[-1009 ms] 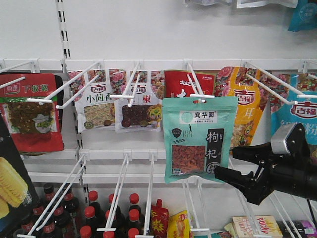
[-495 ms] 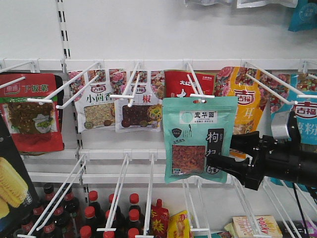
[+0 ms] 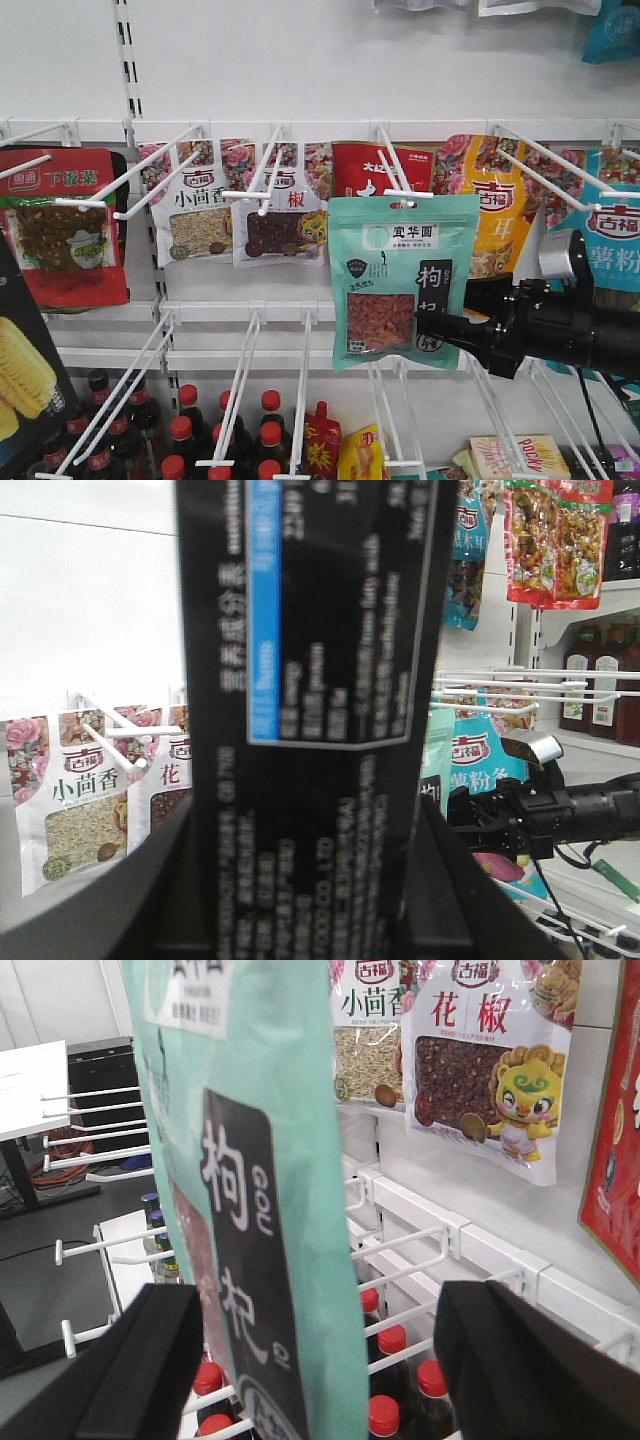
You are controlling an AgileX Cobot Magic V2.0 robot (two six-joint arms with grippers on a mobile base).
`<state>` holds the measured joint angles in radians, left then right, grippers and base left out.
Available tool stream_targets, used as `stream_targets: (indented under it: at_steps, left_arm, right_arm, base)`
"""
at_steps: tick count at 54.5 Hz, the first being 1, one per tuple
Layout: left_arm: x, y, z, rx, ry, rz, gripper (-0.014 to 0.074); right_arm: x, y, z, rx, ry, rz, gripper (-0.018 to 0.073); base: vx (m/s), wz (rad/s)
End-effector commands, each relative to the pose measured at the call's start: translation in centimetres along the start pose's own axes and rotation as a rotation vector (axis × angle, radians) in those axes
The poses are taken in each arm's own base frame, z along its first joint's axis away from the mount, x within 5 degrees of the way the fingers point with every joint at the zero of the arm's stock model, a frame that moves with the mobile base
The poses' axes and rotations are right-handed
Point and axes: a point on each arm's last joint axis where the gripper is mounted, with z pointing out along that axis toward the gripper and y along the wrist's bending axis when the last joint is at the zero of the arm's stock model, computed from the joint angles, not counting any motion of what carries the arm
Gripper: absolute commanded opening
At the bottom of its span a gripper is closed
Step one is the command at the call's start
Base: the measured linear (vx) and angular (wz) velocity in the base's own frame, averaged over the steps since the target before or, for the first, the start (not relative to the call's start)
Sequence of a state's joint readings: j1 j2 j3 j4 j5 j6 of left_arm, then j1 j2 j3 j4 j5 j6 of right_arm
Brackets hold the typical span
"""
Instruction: Pick snacks and fruit into basket
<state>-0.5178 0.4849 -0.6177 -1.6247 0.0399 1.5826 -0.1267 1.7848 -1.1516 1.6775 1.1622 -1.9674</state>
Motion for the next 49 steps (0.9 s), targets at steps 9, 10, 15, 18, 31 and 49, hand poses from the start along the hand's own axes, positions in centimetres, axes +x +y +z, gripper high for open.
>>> stream_targets:
  at_steps: [9, 10, 15, 18, 31, 49]
  left_arm:
    - [-1.1, -0.1, 0.0, 0.01, -0.031, -0.007, -0.0007]
    - [-1.1, -0.1, 0.0, 0.01, -0.031, -0.007, -0.0007]
    - [-1.1, -0.1, 0.0, 0.01, -0.031, -0.006, -0.0007]
    - [-1.1, -0.1, 0.0, 0.01, -0.031, -0.006, -0.0007]
    - [-1.1, -0.1, 0.0, 0.01, -0.031, -0.006, -0.0007]
    - [-1.1, -0.1, 0.0, 0.01, -0.031, -0.006, -0.0007]
  right_arm:
    - [-3.5, 3.0, 1.5, -0.136, -0.153, -0.069, 0.0446]
    - [-3.5, 3.2, 1.8, -0.138, -0.149, -0.07, 0.0446]
    - [-3.3, 3.6, 2.8, -0.131, -0.128, -0.079, 0.0446]
    - [-3.2, 3.7, 3.2, -0.117, -0.115, -0.08, 0.0442]
    - [-3.1, 3.5, 3.3, -0.088, -0.102, -0.08, 0.0225]
    - [-3.1, 3.5, 3.3, -0.09, -0.101, -0.065, -0.0011]
  base:
    - [0.0, 0.0]
    - [0.0, 0.0]
    - [0.0, 0.0]
    - [0.0, 0.0]
    - [0.0, 0.0]
    - [0.0, 0.0]
